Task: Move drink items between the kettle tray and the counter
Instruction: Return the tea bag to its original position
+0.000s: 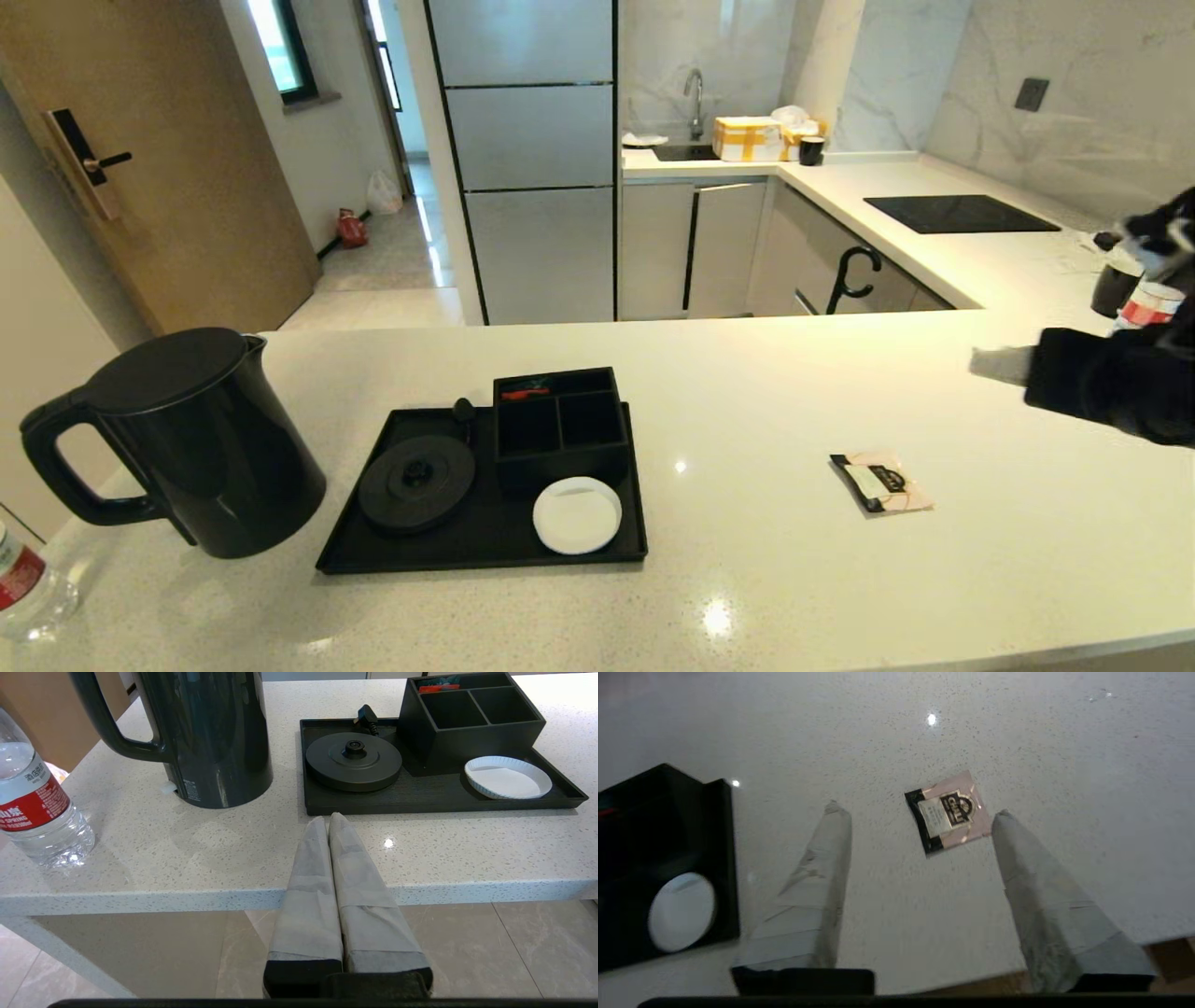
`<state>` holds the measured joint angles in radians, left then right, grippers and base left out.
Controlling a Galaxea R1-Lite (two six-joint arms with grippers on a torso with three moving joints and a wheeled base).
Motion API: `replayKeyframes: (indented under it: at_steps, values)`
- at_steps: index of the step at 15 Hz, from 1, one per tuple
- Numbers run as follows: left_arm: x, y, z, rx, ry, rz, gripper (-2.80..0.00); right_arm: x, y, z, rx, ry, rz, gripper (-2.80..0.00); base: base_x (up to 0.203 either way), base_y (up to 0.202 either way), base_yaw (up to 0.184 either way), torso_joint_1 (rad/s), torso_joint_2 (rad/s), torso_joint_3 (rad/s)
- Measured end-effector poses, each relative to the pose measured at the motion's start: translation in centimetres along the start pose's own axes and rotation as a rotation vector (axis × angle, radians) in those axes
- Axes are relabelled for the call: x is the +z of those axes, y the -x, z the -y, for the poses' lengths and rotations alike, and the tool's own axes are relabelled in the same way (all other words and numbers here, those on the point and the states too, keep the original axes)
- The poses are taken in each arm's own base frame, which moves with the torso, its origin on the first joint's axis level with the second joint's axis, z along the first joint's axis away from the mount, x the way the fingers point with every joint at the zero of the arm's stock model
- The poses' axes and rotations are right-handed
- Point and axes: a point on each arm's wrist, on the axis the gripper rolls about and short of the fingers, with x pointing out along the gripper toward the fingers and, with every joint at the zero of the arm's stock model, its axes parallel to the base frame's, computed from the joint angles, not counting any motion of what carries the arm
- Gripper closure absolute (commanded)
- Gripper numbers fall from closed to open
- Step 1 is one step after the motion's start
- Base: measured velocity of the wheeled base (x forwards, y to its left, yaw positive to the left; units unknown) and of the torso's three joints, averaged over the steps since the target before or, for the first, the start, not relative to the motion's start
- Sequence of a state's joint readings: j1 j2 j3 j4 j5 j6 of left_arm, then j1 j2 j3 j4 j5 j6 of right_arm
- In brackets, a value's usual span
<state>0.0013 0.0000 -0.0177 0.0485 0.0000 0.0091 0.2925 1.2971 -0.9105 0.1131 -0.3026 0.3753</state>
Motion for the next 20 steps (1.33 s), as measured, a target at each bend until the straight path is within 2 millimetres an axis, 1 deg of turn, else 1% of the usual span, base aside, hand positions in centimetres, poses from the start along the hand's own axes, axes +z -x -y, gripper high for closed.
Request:
replayKeyframes:
  at_steps: [1, 3, 5, 6, 8, 9, 10, 11, 12, 13, 14, 16, 20]
  values:
    - [0.0, 0.0, 0.0, 0.000, 0.000, 0.000, 0.00, -0.2, 2.6, 0.7, 0.012, -0.006, 0.008, 0.00, 0.000, 0.000, 0.000, 0.000, 0.00, 0.000]
    - [0.0, 0.0, 0.0, 0.000, 0.000, 0.000, 0.00, -0.9, 6.5, 2.2, -0.004, -0.015, 0.010, 0.00, 0.000, 0.000, 0.000, 0.000, 0.00, 0.000]
    - [0.0, 0.0, 0.0, 0.000, 0.000, 0.000, 0.00, -1.6, 11.1, 4.8, -0.069, -0.051, 0.060, 0.00, 0.000, 0.000, 0.000, 0.000, 0.00, 0.000]
    - [0.0, 0.0, 0.0, 0.000, 0.000, 0.000, 0.00, -2.5, 13.8, 6.2, -0.100, -0.067, 0.101, 0.00, 0.000, 0.000, 0.000, 0.000, 0.00, 0.000]
    - [0.0, 0.0, 0.0, 0.000, 0.000, 0.000, 0.00, -5.6, 19.2, 8.5, -0.141, -0.073, 0.186, 0.00, 0.000, 0.000, 0.000, 0.000, 0.00, 0.000]
    - [0.0, 0.0, 0.0, 0.000, 0.000, 0.000, 0.00, -7.8, 21.6, 9.4, -0.156, -0.061, 0.223, 0.00, 0.000, 0.000, 0.000, 0.000, 0.00, 0.000]
    - [0.0, 0.0, 0.0, 0.000, 0.000, 0.000, 0.00, -10.3, 23.6, 10.2, -0.162, -0.045, 0.255, 0.00, 0.000, 0.000, 0.000, 0.000, 0.00, 0.000]
    - [0.0, 0.0, 0.0, 0.000, 0.000, 0.000, 0.00, -12.3, 24.7, 10.7, -0.159, -0.029, 0.279, 0.00, 0.000, 0.000, 0.000, 0.000, 0.00, 0.000]
    - [0.0, 0.0, 0.0, 0.000, 0.000, 0.001, 0.00, -14.5, 25.5, 11.0, -0.146, -0.001, 0.309, 0.00, 0.000, 0.000, 0.000, 0.000, 0.00, 0.000]
    - [0.0, 0.0, 0.0, 0.000, 0.000, 0.001, 0.00, -16.2, 25.7, 11.2, -0.130, 0.029, 0.338, 0.00, 0.000, 0.000, 0.000, 0.000, 0.00, 0.000]
    - [0.0, 0.0, 0.0, 0.000, 0.000, 0.000, 0.00, -17.2, 25.3, 11.3, -0.111, 0.032, 0.369, 0.00, 0.000, 0.000, 0.000, 0.000, 0.00, 0.000]
    - [0.0, 0.0, 0.0, 0.000, 0.000, 0.000, 0.00, -18.1, 23.6, 11.2, -0.073, 0.018, 0.432, 0.00, 0.000, 0.000, 0.000, 0.000, 0.00, 0.000]
    - [0.0, 0.0, 0.0, 0.000, 0.000, 0.000, 0.00, -19.0, 18.6, 11.1, -0.046, 0.020, 0.491, 0.00, 0.000, 0.000, 0.000, 0.000, 0.00, 0.000]
